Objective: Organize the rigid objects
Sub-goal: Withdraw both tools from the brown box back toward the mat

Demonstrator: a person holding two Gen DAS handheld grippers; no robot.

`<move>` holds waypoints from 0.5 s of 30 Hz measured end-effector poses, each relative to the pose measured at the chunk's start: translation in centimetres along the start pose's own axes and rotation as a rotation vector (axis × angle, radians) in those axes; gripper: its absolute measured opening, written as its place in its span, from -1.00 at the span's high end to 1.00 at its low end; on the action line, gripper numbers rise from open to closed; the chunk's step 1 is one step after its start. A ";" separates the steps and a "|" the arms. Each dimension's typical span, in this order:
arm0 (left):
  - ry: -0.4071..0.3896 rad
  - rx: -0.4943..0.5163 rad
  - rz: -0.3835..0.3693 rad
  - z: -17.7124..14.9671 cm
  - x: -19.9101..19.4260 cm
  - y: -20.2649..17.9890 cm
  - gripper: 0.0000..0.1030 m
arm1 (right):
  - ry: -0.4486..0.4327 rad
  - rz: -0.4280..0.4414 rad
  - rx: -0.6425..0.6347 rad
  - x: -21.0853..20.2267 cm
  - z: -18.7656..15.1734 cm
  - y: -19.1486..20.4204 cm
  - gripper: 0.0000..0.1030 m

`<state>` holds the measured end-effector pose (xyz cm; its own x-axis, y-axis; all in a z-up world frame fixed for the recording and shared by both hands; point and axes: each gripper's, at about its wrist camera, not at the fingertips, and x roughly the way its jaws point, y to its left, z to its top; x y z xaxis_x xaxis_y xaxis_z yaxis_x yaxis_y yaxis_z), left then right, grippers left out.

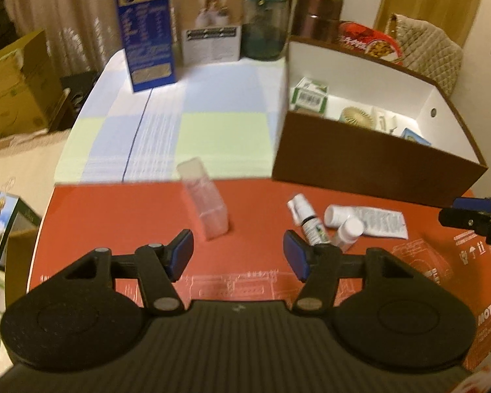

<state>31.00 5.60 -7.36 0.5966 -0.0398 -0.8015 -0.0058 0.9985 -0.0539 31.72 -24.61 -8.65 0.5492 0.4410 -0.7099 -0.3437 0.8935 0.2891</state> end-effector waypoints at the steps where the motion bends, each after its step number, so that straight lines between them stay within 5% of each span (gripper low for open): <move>1: 0.003 -0.007 0.007 -0.3 0.0 0.2 -0.11 | 0.008 0.000 -0.014 0.2 -0.2 0.1 -0.02; 15: 0.042 -0.057 0.046 -2.6 1.6 1.6 -0.08 | 0.088 0.014 -0.153 4.2 -1.8 0.3 -0.02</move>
<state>29.93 7.05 -10.28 0.5607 0.0033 -0.8280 -0.0791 0.9956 -0.0497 32.54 -22.69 -12.69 0.4766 0.4383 -0.7621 -0.4667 0.8608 0.2032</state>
